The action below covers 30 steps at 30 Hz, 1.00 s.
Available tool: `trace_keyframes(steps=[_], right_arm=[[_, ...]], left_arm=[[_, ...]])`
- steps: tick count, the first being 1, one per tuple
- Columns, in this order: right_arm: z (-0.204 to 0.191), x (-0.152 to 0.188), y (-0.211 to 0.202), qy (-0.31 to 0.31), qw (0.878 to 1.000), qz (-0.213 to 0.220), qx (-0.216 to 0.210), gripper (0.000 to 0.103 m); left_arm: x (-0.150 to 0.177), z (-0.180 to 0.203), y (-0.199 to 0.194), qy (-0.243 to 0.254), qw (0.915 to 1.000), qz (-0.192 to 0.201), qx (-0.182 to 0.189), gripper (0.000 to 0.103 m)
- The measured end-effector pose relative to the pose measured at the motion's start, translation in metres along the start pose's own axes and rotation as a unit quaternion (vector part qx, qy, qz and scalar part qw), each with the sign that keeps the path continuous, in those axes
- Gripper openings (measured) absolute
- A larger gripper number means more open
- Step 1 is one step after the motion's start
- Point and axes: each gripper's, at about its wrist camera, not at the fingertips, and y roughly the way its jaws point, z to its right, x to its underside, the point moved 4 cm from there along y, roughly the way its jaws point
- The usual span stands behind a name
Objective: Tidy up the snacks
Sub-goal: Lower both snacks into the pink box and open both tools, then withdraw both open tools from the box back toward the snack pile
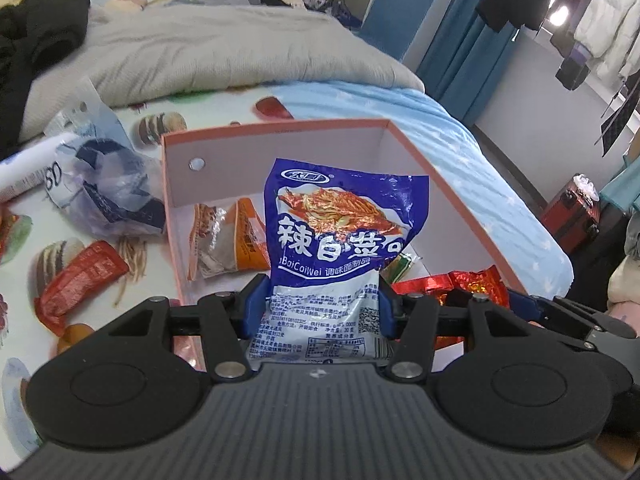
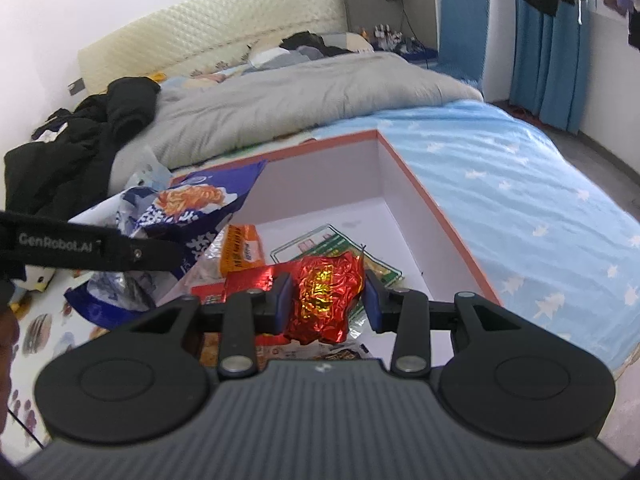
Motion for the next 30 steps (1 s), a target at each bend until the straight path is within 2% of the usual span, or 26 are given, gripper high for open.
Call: trace_keyframes(steps=[3,4,5,6,11,18,25,30], right_arm=[[0.003,0.0,0.007,0.016,1.0,-0.006,-0.009,0.042],[0.003,0.001,0.007,0.018,1.0,-0.007,-0.008,0.048],[0.004,0.001,0.009,0.019,1.0,-0.011,-0.007,0.06],[0.004,0.001,0.009,0.021,1.0,-0.012,-0.005,0.063],[0.001,0.001,-0.01,0.018,1.0,0.005,-0.006,0.063],[-0.01,0.006,-0.056,0.01,0.999,0.035,-0.016,0.063],[-0.036,0.02,-0.115,-0.008,0.997,0.069,-0.031,0.063],[-0.054,0.029,-0.149,-0.014,0.994,0.091,-0.051,0.063]], left_arm=[[-0.003,-0.003,0.009,-0.003,1.0,-0.008,0.0,0.071],[-0.003,-0.002,0.007,0.004,1.0,-0.003,-0.002,0.08],[-0.002,0.0,0.002,0.011,0.9999,0.004,-0.005,0.083],[-0.002,0.002,-0.002,0.019,0.9997,0.011,-0.006,0.083],[0.005,0.012,-0.028,0.029,0.9992,0.027,-0.001,0.083],[0.029,0.021,-0.096,0.031,0.9975,0.063,-0.004,0.083],[0.073,0.02,-0.169,0.027,0.9945,0.098,-0.025,0.083],[0.112,0.008,-0.211,0.001,0.9925,0.115,-0.041,0.083]])
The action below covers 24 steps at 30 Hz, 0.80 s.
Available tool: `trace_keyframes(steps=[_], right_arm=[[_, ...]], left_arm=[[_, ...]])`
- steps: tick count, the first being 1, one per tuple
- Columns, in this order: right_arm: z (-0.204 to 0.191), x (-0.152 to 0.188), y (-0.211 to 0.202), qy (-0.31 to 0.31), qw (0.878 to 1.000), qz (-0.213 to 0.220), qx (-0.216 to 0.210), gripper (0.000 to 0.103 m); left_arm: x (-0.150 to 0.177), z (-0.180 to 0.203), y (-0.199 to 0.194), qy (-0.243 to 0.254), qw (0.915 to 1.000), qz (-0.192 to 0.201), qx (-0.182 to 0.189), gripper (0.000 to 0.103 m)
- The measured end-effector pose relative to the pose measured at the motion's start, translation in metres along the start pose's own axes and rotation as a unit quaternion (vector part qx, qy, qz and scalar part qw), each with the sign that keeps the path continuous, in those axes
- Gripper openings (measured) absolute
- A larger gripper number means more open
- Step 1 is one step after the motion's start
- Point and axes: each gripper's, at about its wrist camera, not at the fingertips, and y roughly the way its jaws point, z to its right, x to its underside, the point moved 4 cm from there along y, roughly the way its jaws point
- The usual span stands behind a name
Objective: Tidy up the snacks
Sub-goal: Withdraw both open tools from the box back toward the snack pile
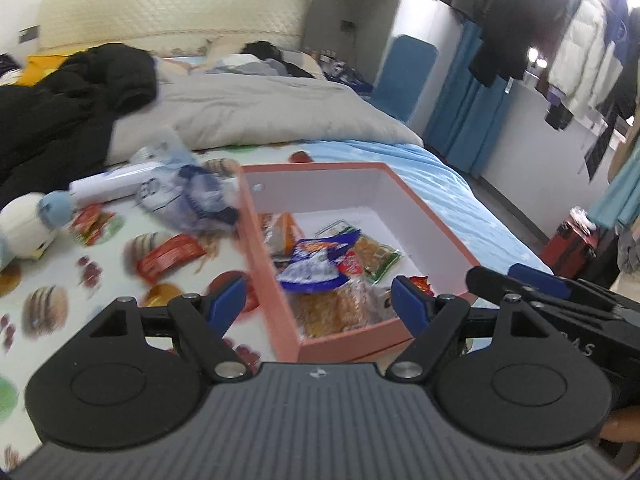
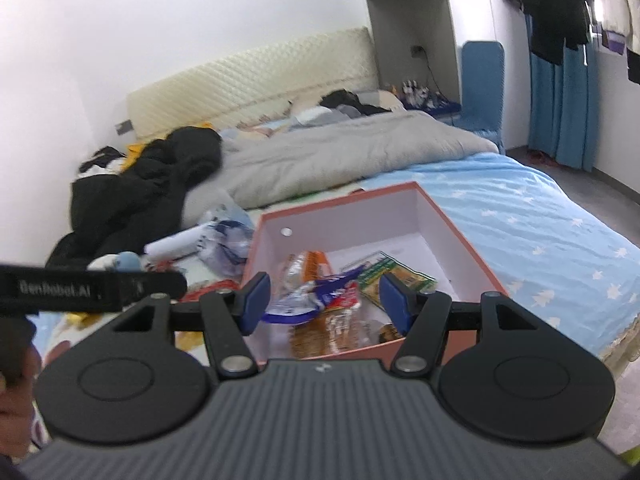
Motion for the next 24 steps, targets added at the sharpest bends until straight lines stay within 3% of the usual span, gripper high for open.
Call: trace_keyframes(steps=[12,18,24], right_arm=[[-0.052,0.035,-0.048,-0.033,0.997,0.008,-0.063,0.063],[-0.069,0.062,-0.05,-0.023,0.996,-0.006,-0.09,0.063],[-0.082,0.082,-0.052,-0.027,0.993,-0.023,-0.113,0.063]], left_arm=[[0.052,-0.031,-0.091,-0.037,0.9972,0.042,-0.05,0.083],[0.087,-0.059,-0.124,-0.066,0.994,0.038,-0.079,0.083],[0.121,-0.09,-0.133,-0.1,0.9892,0.024,-0.104,0.083]])
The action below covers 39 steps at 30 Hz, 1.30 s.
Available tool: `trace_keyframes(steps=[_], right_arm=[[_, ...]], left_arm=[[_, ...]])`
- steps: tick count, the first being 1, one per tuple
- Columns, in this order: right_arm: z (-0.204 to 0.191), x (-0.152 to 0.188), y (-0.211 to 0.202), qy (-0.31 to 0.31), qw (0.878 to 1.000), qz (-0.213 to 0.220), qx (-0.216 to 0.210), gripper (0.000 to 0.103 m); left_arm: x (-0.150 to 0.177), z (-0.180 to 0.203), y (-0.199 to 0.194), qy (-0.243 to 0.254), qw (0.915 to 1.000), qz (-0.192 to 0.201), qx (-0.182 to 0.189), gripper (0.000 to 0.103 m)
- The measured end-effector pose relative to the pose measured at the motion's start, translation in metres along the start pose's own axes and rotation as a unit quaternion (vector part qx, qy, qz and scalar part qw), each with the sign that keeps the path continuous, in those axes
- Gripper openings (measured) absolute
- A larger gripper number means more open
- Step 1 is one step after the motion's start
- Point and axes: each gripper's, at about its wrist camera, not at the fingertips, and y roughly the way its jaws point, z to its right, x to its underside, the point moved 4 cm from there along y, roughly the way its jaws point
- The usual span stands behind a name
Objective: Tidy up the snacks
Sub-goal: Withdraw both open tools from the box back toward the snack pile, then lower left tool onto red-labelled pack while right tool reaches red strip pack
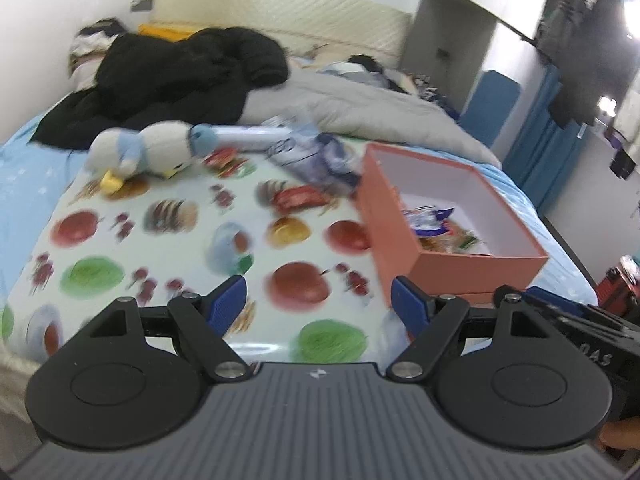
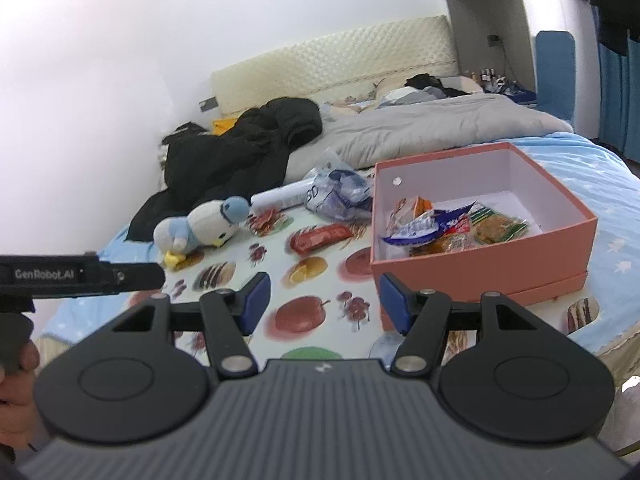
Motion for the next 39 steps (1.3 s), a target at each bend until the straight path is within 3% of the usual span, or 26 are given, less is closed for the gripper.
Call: trace_keyframes(steps=[9,18,33,39], right_arm=[[-0.012,0.011,0.013,-0.016,1.0,-0.021,-0.017,0.063],[-0.031,0.008,0.043,-0.035,0.999,-0.013,-0.028,0.063],[-0.04,0.016,0.113,-0.059,0.997,-0.028,-0.03,0.063],[-0.039,0.023,0.154,-0.067,0.995,-0.054,-0.043,0.063]], left_arm=[[0.007,-0.034,0.022,-0.056,0.9983,-0.005,-0.017,0.083],[-0.012,-0.051,0.059,-0.051,0.9986,0.0,-0.009,0.083],[-0.035,-0.094,0.155,-0.069,0.9972,0.003,-0.028,0.083],[-0.045,-0.115,0.202,-0.079,0.9962,0.004,-0.035,0.083]])
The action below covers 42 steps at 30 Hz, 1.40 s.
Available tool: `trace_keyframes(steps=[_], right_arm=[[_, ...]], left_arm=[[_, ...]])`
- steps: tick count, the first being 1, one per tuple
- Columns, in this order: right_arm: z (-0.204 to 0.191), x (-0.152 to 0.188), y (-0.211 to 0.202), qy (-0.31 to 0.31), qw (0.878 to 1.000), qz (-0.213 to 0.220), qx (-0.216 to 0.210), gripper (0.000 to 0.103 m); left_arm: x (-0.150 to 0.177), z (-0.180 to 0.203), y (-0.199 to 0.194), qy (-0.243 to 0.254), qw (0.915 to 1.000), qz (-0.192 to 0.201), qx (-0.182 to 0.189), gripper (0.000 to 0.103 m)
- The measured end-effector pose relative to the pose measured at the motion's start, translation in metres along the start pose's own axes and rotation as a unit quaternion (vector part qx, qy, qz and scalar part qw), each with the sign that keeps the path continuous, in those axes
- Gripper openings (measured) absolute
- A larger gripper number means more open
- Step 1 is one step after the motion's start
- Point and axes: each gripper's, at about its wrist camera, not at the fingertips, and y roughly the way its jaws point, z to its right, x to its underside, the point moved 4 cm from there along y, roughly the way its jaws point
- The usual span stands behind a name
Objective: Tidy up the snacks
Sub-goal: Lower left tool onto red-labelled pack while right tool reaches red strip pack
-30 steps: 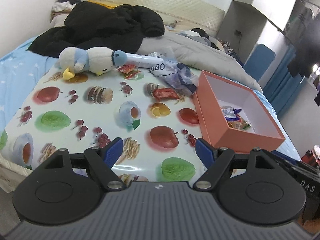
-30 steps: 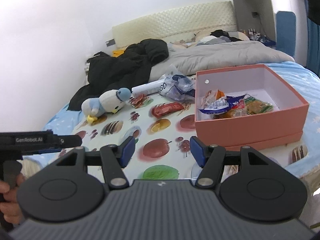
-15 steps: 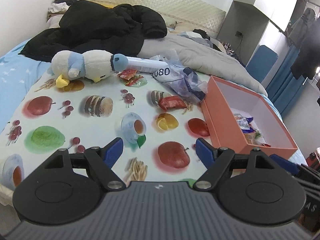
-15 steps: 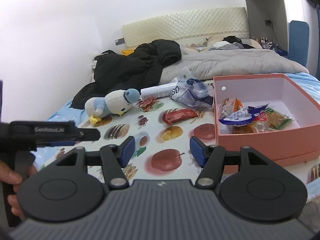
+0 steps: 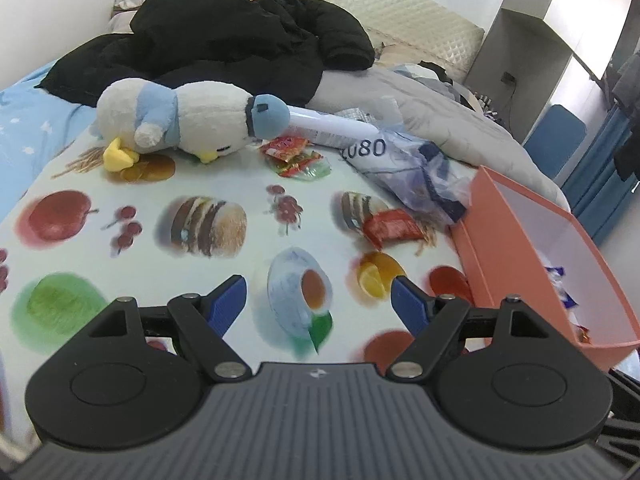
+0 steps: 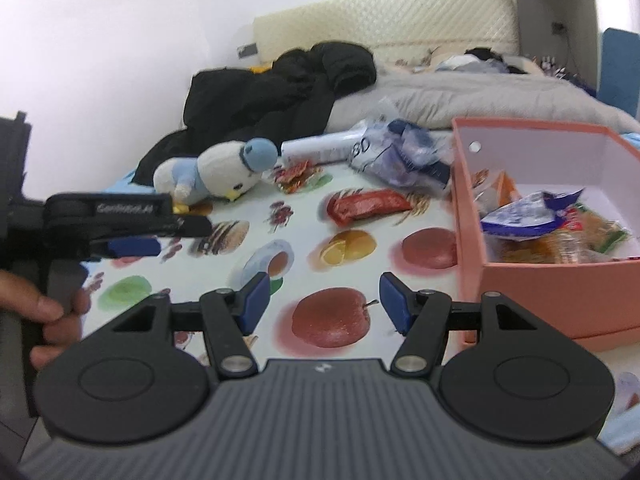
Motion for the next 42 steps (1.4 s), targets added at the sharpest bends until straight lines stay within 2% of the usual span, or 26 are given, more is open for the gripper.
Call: trace_keyframes(steps=[3,4,5,7,15,19,22,25,28,30,32,36,38,42], right_arm=[[0.002,-0.001,0.021,-0.007,1.0,-0.006,0.0,0.063],[0.003,-0.001,0.03,-0.008,1.0,-0.009,0.0,0.067],[0.004,-0.002,0.039,-0.009,1.0,-0.012,0.001,0.076],[0.005,-0.003,0.057,-0.015,1.0,-0.012,0.004,0.082],[0.007,-0.016,0.127,-0.046,0.999,-0.002,0.007,0.082],[0.01,-0.022,0.161,-0.074,0.997,0.001,0.014,0.081],[0.012,-0.026,0.181,-0.083,0.996,0.001,0.015,0.075],[0.012,-0.03,0.197,-0.098,0.995,0.004,0.015,0.074],[0.008,-0.032,0.21,-0.121,0.992,0.012,0.014,0.071],[0.005,-0.033,0.217,-0.132,0.991,0.016,0.015,0.071],[0.003,-0.034,0.223,-0.142,0.99,0.019,0.015,0.068],[0.002,-0.038,0.235,-0.154,0.987,0.022,0.026,0.064],[0.002,-0.04,0.24,-0.16,0.987,0.017,0.029,0.064],[0.001,-0.041,0.251,-0.181,0.983,0.0,0.043,0.064]], left_arm=[[-0.009,-0.01,0.027,0.002,1.0,0.003,-0.002,0.083],[-0.012,-0.012,0.036,0.003,1.0,0.004,-0.002,0.083],[-0.015,-0.015,0.046,0.005,1.0,0.004,0.0,0.083],[-0.02,-0.02,0.067,0.014,0.9999,0.001,0.0,0.083],[-0.048,-0.02,0.152,0.071,0.9973,0.018,-0.008,0.083],[-0.065,-0.013,0.189,0.122,0.9922,0.018,-0.017,0.083],[-0.077,-0.005,0.209,0.15,0.9884,0.018,-0.011,0.082],[-0.083,0.01,0.226,0.195,0.9805,0.022,-0.009,0.082],[-0.084,0.028,0.242,0.248,0.9684,0.025,-0.014,0.081],[-0.086,0.039,0.25,0.291,0.9559,0.031,-0.021,0.08],[-0.089,0.048,0.261,0.328,0.9441,0.028,-0.023,0.074],[-0.095,0.058,0.284,0.375,0.9257,0.019,-0.044,0.069],[-0.096,0.058,0.296,0.386,0.9209,0.003,-0.052,0.066],[-0.101,0.053,0.31,0.383,0.9212,-0.01,-0.069,0.054]])
